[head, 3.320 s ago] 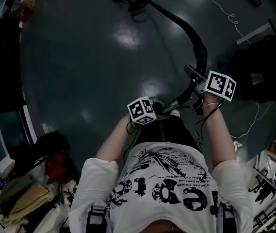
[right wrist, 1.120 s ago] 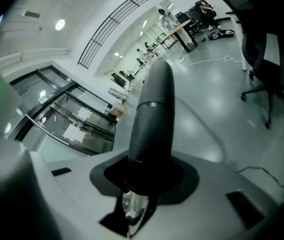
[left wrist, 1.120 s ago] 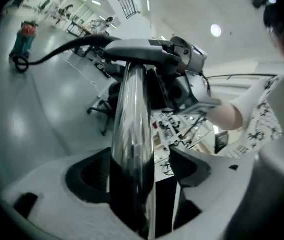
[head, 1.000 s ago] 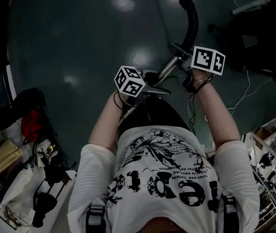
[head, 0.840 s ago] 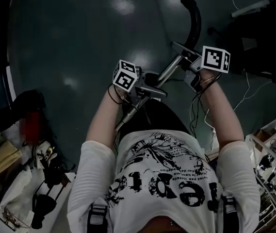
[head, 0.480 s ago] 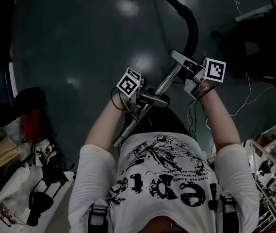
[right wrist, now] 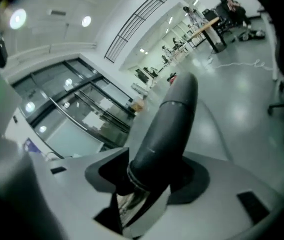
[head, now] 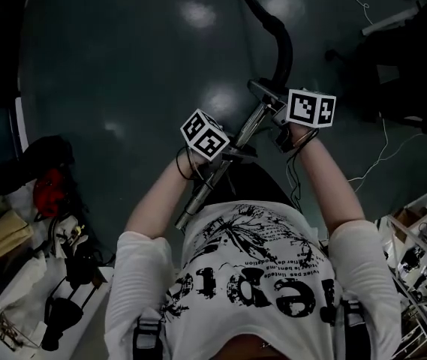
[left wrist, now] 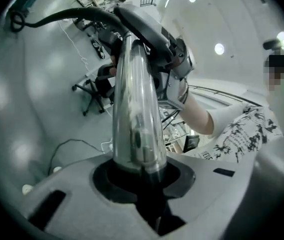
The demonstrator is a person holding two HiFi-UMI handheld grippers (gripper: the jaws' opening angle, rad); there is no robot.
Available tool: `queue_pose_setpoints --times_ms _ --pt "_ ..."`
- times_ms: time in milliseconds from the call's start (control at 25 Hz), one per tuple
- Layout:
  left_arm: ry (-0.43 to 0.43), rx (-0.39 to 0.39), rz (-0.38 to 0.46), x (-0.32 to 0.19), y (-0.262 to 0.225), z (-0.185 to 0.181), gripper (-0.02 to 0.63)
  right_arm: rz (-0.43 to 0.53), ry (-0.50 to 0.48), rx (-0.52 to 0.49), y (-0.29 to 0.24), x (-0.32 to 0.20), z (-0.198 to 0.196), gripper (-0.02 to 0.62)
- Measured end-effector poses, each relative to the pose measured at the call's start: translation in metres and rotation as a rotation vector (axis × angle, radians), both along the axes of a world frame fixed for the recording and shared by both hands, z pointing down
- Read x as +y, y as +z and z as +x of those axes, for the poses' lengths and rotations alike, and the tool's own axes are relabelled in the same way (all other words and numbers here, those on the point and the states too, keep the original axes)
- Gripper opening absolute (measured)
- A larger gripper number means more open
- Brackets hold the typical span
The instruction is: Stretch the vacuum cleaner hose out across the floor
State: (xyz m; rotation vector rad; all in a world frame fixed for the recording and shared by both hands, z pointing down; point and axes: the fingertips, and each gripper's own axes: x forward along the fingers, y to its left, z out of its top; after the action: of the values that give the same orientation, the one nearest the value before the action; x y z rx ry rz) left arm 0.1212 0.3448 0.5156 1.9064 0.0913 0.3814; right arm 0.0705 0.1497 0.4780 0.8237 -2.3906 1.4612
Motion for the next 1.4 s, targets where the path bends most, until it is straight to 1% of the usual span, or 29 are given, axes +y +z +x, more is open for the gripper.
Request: queue_pose_setpoints --times_ms 120,160,200,240,320,440,480,560,600,680,760,880,960,1000,1080,1160,1200,1280,1400 --pt "-0.036 -0.134 -0.009 -0.003 0.010 -0.003 0.078 0.029 0.157 0.297 0.019 -0.002 0.033 0.270" --pt "-0.038 -0.192 0.005 -0.004 0.014 -0.005 0.080 0.030 0.208 0.383 0.023 0.002 0.043 0.313" --pt "-0.031 -0.255 0.028 -0.004 0.019 -0.007 0.078 0.017 0.249 0.447 0.026 0.007 0.051 0.324" --pt "-0.021 -0.316 0.057 -0.003 0.024 -0.009 0.078 -0.012 0.282 0.485 0.029 0.014 0.056 0.323" --pt "-0.003 -0.433 0.119 -0.002 0.037 -0.016 0.078 -0.107 0.334 0.502 0.036 0.032 0.060 0.324" --pt "0.006 -0.602 0.189 -0.001 0.057 -0.037 0.077 -0.280 0.367 0.444 0.057 0.055 0.045 0.322" --pt "0.007 -0.657 0.203 0.001 0.064 -0.046 0.077 -0.328 0.353 0.416 0.066 0.060 0.034 0.322" --pt "0.005 -0.742 0.209 0.007 0.077 -0.063 0.077 -0.381 0.275 0.359 0.083 0.067 0.004 0.311" --pt "-0.002 -0.766 0.203 0.013 0.083 -0.071 0.075 -0.393 0.231 0.331 0.090 0.072 -0.012 0.221" --pt "-0.014 -0.801 0.180 0.029 0.090 -0.087 0.075 -0.438 0.178 0.264 0.099 0.087 -0.038 0.204" --pt "0.003 -0.853 0.179 0.050 0.100 -0.097 0.075 -0.517 0.171 0.161 0.110 0.109 -0.052 0.185" --pt "0.067 -0.981 0.210 0.086 0.118 -0.111 0.075 -0.635 0.180 -0.042 0.124 0.147 -0.057 0.169" --pt "0.067 -1.028 0.207 0.114 0.121 -0.111 0.077 -0.691 0.159 -0.140 0.126 0.176 -0.055 0.156" --pt "0.053 -1.041 0.204 0.126 0.121 -0.107 0.077 -0.702 0.133 -0.161 0.125 0.188 -0.053 0.155" --pt "0.017 -1.059 0.211 0.138 0.120 -0.098 0.077 -0.693 0.088 -0.177 0.121 0.201 -0.047 0.155" --pt "-0.015 -1.080 0.242 0.144 0.123 -0.094 0.078 -0.663 0.061 -0.197 0.117 0.208 -0.043 0.153" --pt "-0.027 -1.104 0.275 0.146 0.124 -0.096 0.078 -0.648 0.048 -0.208 0.114 0.212 -0.043 0.153" --pt "-0.033 -1.189 0.380 0.147 0.125 -0.105 0.083 -0.618 0.023 -0.231 0.107 0.219 -0.041 0.153" --pt "-0.032 -1.346 0.584 0.143 0.114 -0.126 0.086 -0.564 0.000 -0.270 0.090 0.230 -0.040 0.153"
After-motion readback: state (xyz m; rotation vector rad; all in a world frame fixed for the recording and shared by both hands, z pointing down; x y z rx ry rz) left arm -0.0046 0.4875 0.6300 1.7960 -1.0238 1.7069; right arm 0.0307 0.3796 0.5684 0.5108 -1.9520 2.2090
